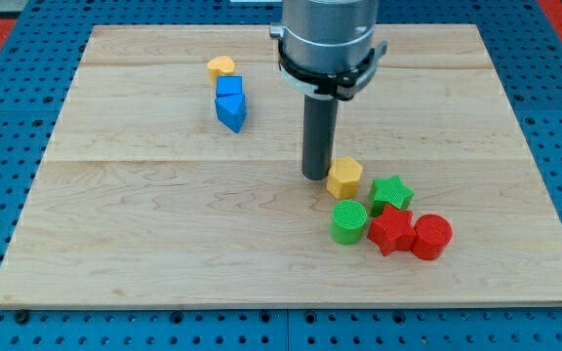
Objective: Slide the line of blocks down a bit
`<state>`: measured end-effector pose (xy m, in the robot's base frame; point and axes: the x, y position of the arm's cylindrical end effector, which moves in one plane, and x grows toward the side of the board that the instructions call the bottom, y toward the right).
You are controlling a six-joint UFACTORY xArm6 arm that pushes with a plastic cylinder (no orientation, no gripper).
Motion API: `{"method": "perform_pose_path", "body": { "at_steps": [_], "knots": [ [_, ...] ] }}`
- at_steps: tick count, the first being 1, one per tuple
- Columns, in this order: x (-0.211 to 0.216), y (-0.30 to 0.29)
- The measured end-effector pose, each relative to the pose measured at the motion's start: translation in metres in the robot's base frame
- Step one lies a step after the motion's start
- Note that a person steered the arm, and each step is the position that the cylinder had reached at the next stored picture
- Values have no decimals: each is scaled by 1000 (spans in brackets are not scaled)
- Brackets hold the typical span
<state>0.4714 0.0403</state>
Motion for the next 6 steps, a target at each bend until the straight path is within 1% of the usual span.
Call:
{"method": "perform_pose_path", "body": {
  "at_steps": [1, 2, 3, 4, 5, 6],
  "knots": [
    [21, 27],
    [-12, 18],
    [-80, 16],
    [-183, 46],
    [-269, -34],
    [-271, -118]
  ]
}}
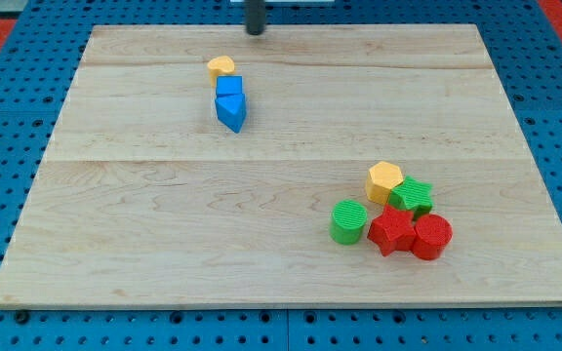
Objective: Slide the line of blocks down a bit
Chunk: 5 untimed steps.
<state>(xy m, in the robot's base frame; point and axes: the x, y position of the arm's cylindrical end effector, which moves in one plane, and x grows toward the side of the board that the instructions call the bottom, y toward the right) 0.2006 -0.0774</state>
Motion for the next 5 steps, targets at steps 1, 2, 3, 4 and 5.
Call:
{"method": "perform_pose_path", "body": {
  "at_steps": [1, 2, 3, 4, 5],
  "knots": [
    [47, -8],
    [88, 0],
    [130, 6],
    [153, 20],
    [130, -6]
  ]
}}
